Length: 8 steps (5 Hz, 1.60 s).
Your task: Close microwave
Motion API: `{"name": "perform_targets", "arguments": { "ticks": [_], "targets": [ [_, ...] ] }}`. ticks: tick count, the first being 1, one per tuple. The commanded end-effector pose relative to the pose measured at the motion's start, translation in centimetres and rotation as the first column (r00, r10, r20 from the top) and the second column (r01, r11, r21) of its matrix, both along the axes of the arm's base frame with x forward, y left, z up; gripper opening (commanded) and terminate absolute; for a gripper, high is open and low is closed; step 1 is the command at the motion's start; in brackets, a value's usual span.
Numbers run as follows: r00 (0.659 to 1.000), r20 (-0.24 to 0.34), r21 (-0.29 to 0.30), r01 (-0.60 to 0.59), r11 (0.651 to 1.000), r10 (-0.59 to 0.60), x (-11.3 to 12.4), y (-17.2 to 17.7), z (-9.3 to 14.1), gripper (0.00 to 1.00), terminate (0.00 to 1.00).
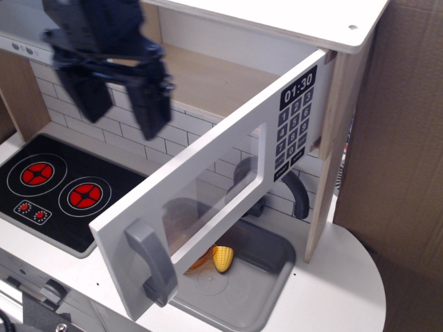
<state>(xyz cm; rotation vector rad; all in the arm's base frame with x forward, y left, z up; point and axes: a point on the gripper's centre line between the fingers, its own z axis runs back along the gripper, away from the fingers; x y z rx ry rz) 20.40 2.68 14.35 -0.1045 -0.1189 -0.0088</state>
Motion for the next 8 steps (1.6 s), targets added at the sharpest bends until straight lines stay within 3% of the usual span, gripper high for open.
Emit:
{"name": "perform_targets", "arguments": {
  "ticks": [1,2,3,4,6,8],
  "targets": [
    [0.998,0.054,0.035,-0.023,0.999,0.021,0.0,-2.3,1.2,1.0,0.0],
    [0.998,0.069,0.049,-0.009,0.999,0.006,-0.1,-2.9,0.7,1.0,0.0],
    [0.997,0.072,0.015,-0.015,1.0,0.014,-0.1,-2.9,-0.1,1.0,0.0],
    [0.997,0.074,0.046,0.007,0.999,-0.011,0.1,-2.4,-0.7,1.0,0.0],
    [0.989,0.131,0.136,0.056,0.989,-0.074,2.2,1.9,-1.9,1.0,0.0],
    [0.983,0.119,0.219,0.111,0.969,-0.139,5.1,6.6,-1.3,1.0,0.0]
  ]
}}
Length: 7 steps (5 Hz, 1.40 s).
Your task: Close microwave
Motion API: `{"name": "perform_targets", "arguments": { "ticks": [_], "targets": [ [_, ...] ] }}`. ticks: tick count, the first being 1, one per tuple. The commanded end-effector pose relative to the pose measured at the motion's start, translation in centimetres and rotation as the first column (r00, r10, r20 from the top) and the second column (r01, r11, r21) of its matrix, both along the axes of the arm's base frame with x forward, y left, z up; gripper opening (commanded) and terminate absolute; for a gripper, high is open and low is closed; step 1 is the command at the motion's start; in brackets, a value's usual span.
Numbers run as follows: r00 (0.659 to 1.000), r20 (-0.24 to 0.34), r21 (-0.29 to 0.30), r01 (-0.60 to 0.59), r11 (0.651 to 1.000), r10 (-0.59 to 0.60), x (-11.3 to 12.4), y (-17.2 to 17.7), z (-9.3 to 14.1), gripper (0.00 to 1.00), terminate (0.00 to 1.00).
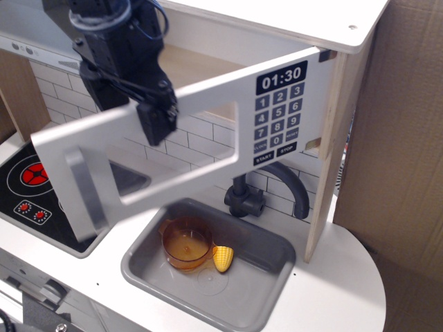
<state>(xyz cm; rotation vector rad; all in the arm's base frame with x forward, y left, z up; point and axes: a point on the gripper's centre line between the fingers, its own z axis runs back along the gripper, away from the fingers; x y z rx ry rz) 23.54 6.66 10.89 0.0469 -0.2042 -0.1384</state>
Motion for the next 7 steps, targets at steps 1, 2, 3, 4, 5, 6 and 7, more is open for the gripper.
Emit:
{"name": "perform_targets", "arguments": {
  "ticks": [1,2,3,4,5,6,7],
  "targets": [
    [0.999,0.041,0.124,0.003,0.992,-0.008,2.4,3.4,4.7,1.0,0.0],
    [0.998,0.047,0.188,-0.053,0.981,0.045,0.6,2.1,6.1,1.0,0.0],
    [0.988,-0.001,0.185,-0.154,0.971,0.157,-1.5,0.0,5.6,1.0,0.0],
    [0.972,-0.014,0.1,-0.233,0.967,0.236,-2.7,-1.9,3.1,1.0,0.0],
    [0.974,-0.009,0.009,-0.227,0.974,0.227,-2.0,-2.5,-0.3,1.0,0.0],
    [0.979,0.018,-0.024,-0.201,0.979,0.201,-0.3,-2.1,-2.8,1.0,0.0],
    [0.971,0.124,-0.015,-0.205,0.979,0.205,0.8,-1.2,-3.9,1.0,0.0]
  ]
}}
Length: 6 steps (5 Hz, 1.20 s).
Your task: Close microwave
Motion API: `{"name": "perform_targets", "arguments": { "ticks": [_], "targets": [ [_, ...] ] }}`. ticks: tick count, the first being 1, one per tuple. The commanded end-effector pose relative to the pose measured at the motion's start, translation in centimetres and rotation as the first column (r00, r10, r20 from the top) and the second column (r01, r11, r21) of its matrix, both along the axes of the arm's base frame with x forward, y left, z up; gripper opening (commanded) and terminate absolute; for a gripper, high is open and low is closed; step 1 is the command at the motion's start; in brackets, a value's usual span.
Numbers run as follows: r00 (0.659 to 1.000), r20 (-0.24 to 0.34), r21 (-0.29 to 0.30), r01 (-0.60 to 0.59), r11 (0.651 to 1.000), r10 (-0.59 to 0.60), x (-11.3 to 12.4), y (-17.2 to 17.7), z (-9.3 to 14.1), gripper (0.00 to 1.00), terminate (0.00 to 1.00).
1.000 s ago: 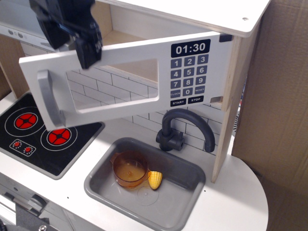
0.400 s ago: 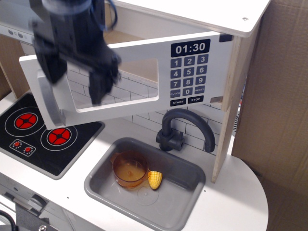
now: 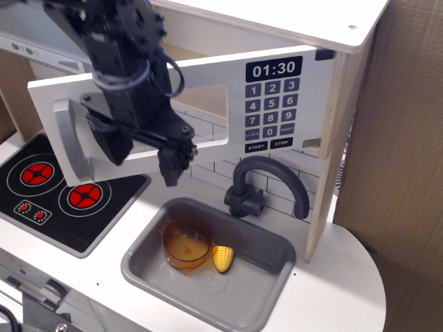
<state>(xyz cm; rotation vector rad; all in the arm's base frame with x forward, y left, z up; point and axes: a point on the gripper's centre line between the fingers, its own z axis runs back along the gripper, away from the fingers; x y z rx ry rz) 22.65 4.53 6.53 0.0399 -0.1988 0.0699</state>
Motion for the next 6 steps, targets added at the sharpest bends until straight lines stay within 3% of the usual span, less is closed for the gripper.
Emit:
{"name": "perform_targets", "arguments": {
  "ticks": [1,3,6],
  "targets": [
    [0.98,0.2,0.11,-0.007,0.994,-0.016,3.8,2.2,1.3,1.0,0.0],
    [0.945,0.288,0.168,0.108,0.98,-0.154,7.7,4.9,1.4,1.0,0.0],
    [0.912,0.332,0.219,0.174,0.96,-0.241,11.9,6.9,2.1,1.0,0.0]
  ]
}}
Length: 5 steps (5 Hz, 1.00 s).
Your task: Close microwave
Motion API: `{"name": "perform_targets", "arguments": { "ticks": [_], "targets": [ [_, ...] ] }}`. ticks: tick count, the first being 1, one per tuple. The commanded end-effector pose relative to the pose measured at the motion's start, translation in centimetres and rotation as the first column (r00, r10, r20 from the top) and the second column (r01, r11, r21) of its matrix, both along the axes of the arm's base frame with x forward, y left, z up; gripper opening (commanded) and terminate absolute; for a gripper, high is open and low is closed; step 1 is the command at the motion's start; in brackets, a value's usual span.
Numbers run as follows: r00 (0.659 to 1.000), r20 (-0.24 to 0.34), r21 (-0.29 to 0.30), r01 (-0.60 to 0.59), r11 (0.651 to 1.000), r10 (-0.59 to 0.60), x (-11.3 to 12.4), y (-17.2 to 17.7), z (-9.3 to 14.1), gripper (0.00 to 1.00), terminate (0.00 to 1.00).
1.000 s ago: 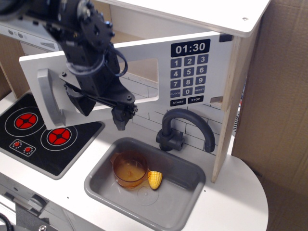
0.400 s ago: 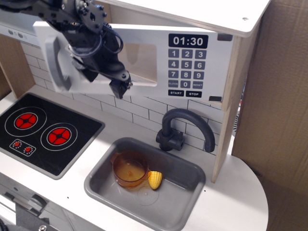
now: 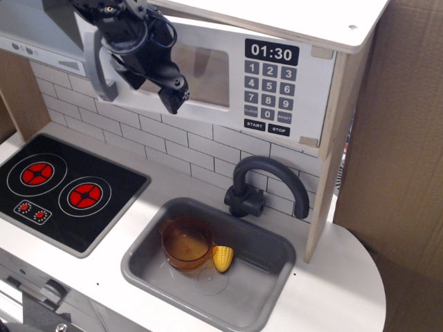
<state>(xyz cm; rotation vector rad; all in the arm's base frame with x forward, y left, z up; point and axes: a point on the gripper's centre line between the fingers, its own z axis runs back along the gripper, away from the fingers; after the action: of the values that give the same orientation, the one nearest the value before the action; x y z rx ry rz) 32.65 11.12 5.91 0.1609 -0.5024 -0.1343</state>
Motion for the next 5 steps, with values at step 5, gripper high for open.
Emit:
{"name": "perform_targets", "arguments": {
  "ticks": [5],
  "targets": [
    [0.998,0.059,0.04,0.006,0.999,-0.008,1.9,-0.2,2.7,1.0,0.0]
  ]
}}
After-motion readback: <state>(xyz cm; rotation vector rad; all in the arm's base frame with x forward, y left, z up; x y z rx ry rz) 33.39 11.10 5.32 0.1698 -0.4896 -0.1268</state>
